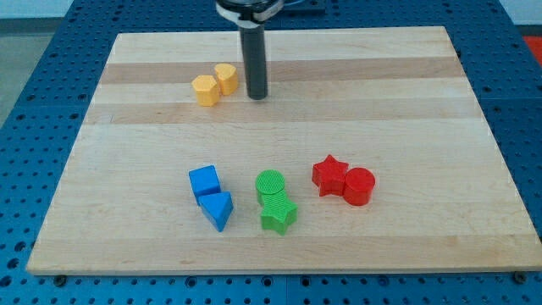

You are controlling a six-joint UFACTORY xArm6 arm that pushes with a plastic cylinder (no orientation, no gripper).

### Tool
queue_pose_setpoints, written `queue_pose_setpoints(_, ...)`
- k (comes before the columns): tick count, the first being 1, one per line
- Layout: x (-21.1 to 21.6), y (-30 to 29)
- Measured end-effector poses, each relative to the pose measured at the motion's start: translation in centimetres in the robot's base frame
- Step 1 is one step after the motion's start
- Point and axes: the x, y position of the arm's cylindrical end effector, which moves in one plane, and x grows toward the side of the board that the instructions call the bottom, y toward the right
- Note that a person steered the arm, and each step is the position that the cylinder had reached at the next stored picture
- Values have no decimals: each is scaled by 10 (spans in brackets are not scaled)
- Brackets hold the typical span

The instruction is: Slightly push the yellow blocks towards the bottom side of the board

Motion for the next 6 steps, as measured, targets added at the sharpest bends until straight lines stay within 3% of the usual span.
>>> queue_pose_setpoints(1,-47,2)
queue_pose_setpoints(2,-59,-1)
queue_pose_setpoints(6,-53,-66)
